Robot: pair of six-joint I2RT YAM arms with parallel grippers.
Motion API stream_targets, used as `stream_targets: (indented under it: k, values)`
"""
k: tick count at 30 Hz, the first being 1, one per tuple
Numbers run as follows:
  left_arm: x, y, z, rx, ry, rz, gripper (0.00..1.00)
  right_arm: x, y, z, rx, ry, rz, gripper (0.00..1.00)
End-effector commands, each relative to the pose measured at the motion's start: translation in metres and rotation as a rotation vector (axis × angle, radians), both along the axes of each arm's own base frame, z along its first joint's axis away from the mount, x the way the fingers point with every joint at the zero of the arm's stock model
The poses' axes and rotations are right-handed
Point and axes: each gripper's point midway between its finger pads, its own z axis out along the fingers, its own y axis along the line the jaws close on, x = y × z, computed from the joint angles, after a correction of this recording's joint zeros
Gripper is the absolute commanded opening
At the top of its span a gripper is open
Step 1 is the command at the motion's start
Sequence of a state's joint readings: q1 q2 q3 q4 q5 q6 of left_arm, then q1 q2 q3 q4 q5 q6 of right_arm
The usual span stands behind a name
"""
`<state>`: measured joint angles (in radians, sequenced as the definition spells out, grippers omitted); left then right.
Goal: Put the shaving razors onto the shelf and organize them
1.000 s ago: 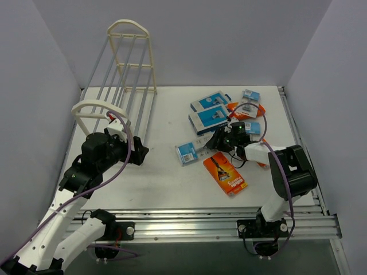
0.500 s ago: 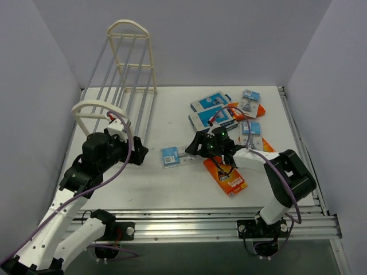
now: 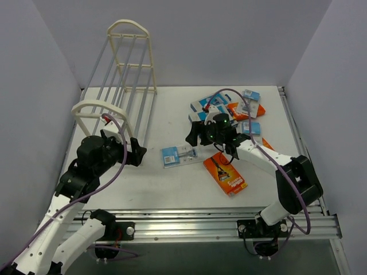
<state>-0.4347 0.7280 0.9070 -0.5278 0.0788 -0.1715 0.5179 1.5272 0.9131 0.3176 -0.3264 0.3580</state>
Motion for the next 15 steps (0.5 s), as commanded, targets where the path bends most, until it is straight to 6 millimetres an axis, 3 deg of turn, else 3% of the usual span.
stream_targets:
  k: [1,5,9,15]
  values:
    - [0.001,0.001,0.017,-0.019,-0.066,-0.001,0.94,0.015,-0.006,0.002,-0.118,-0.127,0.069,0.72]
    - [-0.003,0.0,0.025,-0.038,-0.099,-0.019,0.94,0.023,-0.011,-0.001,-0.218,-0.218,0.123,0.69]
    - [-0.007,0.002,0.032,-0.053,-0.135,-0.014,0.94,0.029,-0.01,-0.017,-0.31,-0.228,0.216,0.72]
    - [-0.012,0.007,0.041,-0.068,-0.176,-0.002,0.94,0.033,0.002,-0.029,-0.324,-0.251,0.311,0.74]
